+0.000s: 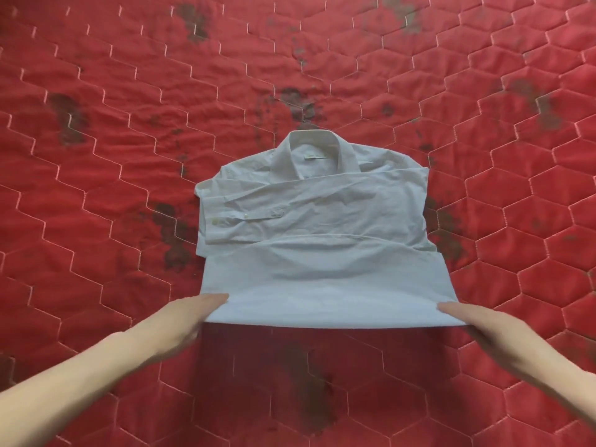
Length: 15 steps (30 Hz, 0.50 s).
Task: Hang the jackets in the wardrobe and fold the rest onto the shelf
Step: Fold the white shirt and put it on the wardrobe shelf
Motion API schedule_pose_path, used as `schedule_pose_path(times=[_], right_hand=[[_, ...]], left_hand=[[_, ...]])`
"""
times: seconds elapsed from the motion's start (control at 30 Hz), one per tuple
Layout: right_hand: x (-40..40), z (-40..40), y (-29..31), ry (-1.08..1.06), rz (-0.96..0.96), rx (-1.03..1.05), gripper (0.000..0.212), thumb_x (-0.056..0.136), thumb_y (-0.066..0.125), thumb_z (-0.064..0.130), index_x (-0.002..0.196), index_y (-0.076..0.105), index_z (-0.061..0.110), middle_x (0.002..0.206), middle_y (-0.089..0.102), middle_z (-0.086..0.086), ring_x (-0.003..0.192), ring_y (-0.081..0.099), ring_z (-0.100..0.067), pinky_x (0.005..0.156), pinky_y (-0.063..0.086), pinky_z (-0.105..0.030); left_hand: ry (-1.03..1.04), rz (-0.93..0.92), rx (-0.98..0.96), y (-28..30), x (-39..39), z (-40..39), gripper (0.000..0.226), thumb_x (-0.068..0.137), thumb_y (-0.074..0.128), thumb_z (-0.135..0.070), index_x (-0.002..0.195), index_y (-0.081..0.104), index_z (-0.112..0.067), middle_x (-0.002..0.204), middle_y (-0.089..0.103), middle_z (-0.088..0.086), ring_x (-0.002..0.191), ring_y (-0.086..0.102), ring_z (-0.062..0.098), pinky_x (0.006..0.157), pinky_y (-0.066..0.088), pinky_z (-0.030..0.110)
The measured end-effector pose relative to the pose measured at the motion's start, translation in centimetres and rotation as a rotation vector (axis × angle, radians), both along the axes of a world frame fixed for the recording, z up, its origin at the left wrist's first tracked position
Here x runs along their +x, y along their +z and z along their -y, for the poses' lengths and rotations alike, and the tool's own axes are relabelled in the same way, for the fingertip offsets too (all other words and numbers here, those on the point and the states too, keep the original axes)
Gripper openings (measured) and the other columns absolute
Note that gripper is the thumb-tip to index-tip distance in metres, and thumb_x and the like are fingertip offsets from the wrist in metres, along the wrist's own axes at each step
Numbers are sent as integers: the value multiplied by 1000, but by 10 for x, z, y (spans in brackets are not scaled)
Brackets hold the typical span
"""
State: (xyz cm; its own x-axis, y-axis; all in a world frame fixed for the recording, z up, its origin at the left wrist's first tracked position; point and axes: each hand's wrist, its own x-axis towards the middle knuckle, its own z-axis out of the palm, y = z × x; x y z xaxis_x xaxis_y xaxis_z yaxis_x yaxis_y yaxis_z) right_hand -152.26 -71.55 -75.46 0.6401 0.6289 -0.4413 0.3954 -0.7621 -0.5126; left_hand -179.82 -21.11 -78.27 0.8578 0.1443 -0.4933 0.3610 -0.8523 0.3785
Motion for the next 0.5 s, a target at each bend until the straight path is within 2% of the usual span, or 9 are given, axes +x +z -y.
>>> schedule_pose_path(times=[0.03, 0.07, 0.1, 0.17, 0.23, 0.3, 0.4, 0.43, 0.5], right_hand=[[7, -2, 4, -23, 5, 23, 53, 94, 72, 0, 121, 70, 45, 116, 71, 26, 107, 73, -8, 91, 44, -2], [13, -5, 10, -82, -3, 43, 54, 94, 72, 3, 115, 72, 53, 108, 74, 24, 97, 73, -5, 85, 49, -8], [19, -9, 16, -121, -18, 100, 46, 95, 71, 12, 110, 75, 55, 101, 75, 23, 90, 71, -1, 80, 51, -15], [33, -18, 25, -222, -67, 236, 22, 92, 68, 31, 107, 78, 44, 96, 79, 15, 87, 68, 3, 78, 52, -20], [47, -29, 25, -294, -62, 319, 15, 93, 67, 29, 98, 79, 35, 85, 76, 13, 76, 60, 6, 70, 48, -13], [61, -44, 23, -371, -49, 388, 17, 95, 66, 25, 94, 78, 36, 79, 70, 16, 70, 54, 8, 64, 41, -6], [82, -74, 20, -522, -20, 463, 18, 98, 62, 33, 99, 77, 43, 90, 69, 15, 80, 55, 4, 70, 41, -7], [90, -85, 19, -544, 3, 466, 20, 100, 60, 33, 100, 76, 45, 90, 70, 18, 81, 56, 6, 72, 42, -7], [106, -107, 17, -550, 82, 452, 22, 106, 55, 32, 102, 73, 43, 89, 67, 20, 81, 56, 9, 71, 41, -6]], left_hand=[[58, -16, -11, 5, 5, -9, 40, 99, 54, -12, 126, 73, -35, 137, 63, -8, 129, 61, 17, 109, 38, 13], [108, -40, -76, 13, 11, -16, 40, 100, 58, -10, 121, 76, -38, 131, 68, -11, 120, 66, 14, 99, 44, 14], [86, -51, -97, 21, 17, -24, 45, 99, 60, -7, 123, 75, -41, 122, 74, -15, 108, 70, 8, 89, 46, 12], [164, -50, -195, 36, 28, -41, 50, 96, 60, -3, 113, 76, -48, 93, 79, -16, 79, 66, -3, 71, 47, 16], [331, -1, -305, 43, 38, -57, 43, 95, 66, -7, 101, 80, -47, 80, 78, -8, 62, 57, -2, 60, 48, 26], [515, 44, -404, 43, 52, -65, 21, 93, 76, -21, 93, 84, -41, 72, 76, 1, 59, 52, 4, 55, 43, 22], [759, 143, -555, 42, 75, -72, 10, 85, 80, -32, 94, 85, -32, 87, 80, 13, 74, 65, 21, 72, 52, 39], [831, 194, -586, 40, 83, -75, 10, 85, 80, -32, 93, 85, -31, 91, 80, 16, 75, 69, 22, 71, 57, 38], [923, 292, -570, 34, 101, -81, 9, 93, 76, -28, 92, 85, -31, 92, 81, 9, 72, 75, 14, 61, 60, 23]])
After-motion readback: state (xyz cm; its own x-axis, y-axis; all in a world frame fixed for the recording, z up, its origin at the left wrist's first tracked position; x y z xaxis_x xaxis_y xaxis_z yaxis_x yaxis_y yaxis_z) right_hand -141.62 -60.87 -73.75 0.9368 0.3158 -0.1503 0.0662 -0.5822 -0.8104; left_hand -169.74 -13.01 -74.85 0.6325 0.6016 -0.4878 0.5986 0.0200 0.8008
